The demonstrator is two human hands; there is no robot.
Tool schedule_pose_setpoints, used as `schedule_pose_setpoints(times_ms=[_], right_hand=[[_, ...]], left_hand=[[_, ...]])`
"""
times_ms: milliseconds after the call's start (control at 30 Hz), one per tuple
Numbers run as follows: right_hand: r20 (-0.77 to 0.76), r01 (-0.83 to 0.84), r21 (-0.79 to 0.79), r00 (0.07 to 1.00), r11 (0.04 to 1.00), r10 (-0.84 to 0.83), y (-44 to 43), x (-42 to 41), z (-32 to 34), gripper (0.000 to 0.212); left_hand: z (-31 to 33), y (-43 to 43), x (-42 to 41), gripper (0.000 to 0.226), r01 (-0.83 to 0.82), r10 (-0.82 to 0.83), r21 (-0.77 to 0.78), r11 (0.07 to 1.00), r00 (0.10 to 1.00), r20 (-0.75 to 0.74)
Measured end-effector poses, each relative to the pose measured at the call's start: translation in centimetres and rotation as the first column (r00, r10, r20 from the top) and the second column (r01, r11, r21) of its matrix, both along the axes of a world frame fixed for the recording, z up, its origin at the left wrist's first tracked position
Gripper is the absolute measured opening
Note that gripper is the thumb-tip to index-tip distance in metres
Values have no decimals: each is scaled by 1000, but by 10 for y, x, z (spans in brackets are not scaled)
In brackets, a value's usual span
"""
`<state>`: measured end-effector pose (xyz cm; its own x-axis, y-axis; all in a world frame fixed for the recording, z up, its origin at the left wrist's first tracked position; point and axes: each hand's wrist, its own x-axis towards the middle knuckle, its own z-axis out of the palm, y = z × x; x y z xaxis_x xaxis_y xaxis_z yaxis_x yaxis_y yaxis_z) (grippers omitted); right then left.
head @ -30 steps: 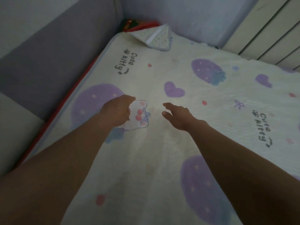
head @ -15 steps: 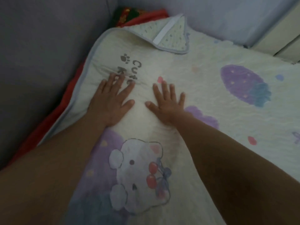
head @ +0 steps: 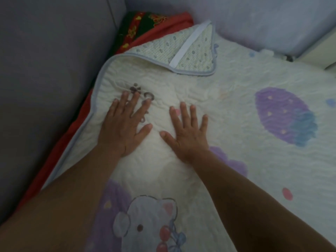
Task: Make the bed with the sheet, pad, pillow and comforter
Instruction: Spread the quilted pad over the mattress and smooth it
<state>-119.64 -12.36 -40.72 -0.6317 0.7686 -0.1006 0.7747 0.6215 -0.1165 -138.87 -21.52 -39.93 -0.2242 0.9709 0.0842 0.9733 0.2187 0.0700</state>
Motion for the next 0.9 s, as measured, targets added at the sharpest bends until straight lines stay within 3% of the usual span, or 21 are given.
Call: schedule_pose_setpoints(times_ms=[367, 467, 533, 600, 667, 833, 900], right_hand=[[-13, -55, -105, 998, 993, 54, 14, -8, 18, 81], [-293, -81, -72, 954, 994, 56, 56, -41, 47, 66], [-453, -79, 107, 883, 991, 119, 91, -75, 70, 43], [-504, -106, 212, 840, 971, 202, 122, -113, 90, 35], [-450, -197, 210, 850, 958, 274, 145, -148, 105, 38], [-151, -362, 134, 912, 922, 380, 181, -193, 114, 54], [-37, -409, 154, 907, 900, 419, 189, -192, 114, 45]], left_hand=[[16, 4, -1, 68, -79, 82, -61, 995, 996, 37], [21, 6, 1, 64, -124, 124, 4, 992, 992, 34], [18, 7, 1, 61, -126, 126, 46, 991, 992, 1], [15, 6, 2, 60, -118, 119, 57, 991, 993, -17], [14, 4, 4, 60, -115, 116, 47, 992, 993, -18], [15, 3, 4, 59, -138, 139, 23, 990, 990, -25], [16, 3, 2, 59, -140, 140, 17, 990, 990, -24]])
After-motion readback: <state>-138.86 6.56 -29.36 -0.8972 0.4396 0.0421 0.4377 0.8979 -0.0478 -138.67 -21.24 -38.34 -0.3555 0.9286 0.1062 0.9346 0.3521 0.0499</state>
